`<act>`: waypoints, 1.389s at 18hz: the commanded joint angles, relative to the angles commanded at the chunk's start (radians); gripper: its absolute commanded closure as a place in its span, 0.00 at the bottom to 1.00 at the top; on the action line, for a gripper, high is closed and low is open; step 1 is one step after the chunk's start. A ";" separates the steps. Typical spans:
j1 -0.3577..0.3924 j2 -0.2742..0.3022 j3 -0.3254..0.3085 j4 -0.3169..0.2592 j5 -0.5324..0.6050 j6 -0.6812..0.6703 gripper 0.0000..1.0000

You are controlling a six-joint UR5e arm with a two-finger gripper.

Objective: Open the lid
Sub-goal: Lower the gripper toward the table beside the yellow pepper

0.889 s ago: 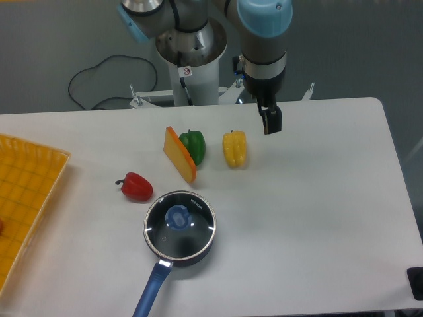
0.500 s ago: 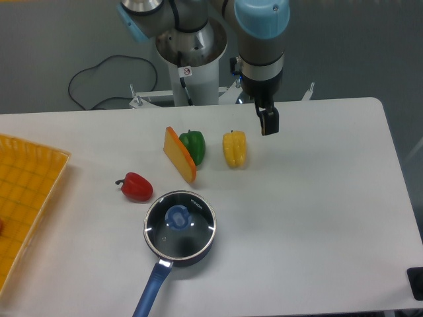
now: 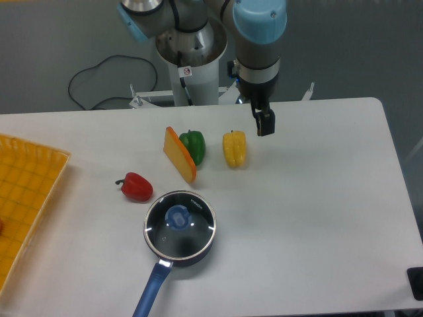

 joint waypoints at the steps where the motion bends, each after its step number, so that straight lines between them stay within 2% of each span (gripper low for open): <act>1: -0.008 -0.002 0.000 0.006 0.000 -0.005 0.00; 18: -0.015 -0.008 0.000 0.028 -0.006 -0.012 0.00; 20: -0.020 -0.012 0.011 0.028 -0.009 -0.114 0.00; 22: -0.078 -0.038 0.020 0.032 -0.008 -0.233 0.00; 25: -0.117 -0.074 0.040 0.078 0.000 -0.317 0.00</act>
